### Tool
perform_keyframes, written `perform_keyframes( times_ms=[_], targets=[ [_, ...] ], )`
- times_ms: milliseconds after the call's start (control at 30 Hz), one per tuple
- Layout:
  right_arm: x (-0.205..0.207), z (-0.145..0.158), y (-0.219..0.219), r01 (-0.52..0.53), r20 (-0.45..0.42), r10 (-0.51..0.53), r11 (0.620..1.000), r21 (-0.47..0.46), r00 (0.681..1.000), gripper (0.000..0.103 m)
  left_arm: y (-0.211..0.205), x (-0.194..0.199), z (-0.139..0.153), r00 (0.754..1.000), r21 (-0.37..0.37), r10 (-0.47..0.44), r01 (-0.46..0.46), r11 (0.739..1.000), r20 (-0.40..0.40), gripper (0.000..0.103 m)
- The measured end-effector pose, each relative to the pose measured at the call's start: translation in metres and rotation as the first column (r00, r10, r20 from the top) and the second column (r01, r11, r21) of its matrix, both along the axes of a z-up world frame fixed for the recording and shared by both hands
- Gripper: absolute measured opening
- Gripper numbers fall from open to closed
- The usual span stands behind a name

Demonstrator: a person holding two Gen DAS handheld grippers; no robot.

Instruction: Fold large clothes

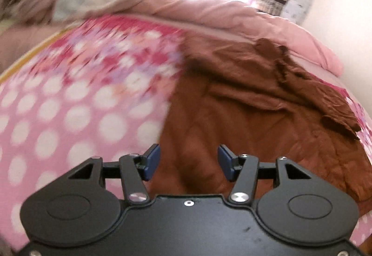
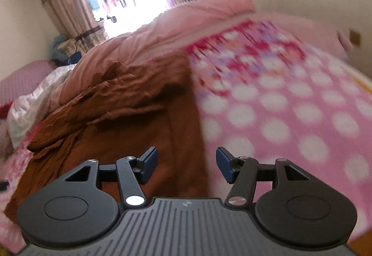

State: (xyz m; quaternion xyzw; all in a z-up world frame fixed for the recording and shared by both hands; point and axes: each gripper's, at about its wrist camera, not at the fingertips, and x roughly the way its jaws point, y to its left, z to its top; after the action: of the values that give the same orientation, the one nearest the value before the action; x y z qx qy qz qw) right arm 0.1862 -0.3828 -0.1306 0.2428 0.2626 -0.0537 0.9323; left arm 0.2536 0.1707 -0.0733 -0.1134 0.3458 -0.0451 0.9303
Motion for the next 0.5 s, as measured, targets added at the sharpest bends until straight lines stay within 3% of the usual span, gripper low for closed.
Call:
perform_keyframes(
  times_ms=[200,500],
  targets=[
    [-0.024,-0.038,-0.011,-0.015,-0.009,0.018,0.968,0.249,1.000,0.068,0.016,-0.014,-0.025,0.998,-0.072,0.035,-0.039,0.997,-0.058,0.056],
    [-0.023,-0.053,0.002,-0.029,-0.002,0.031,0.949,0.313,1.000,0.068,0.028,-0.022,-0.038,0.998,-0.186,0.031,-0.042,0.982,-0.062,0.057]
  ],
)
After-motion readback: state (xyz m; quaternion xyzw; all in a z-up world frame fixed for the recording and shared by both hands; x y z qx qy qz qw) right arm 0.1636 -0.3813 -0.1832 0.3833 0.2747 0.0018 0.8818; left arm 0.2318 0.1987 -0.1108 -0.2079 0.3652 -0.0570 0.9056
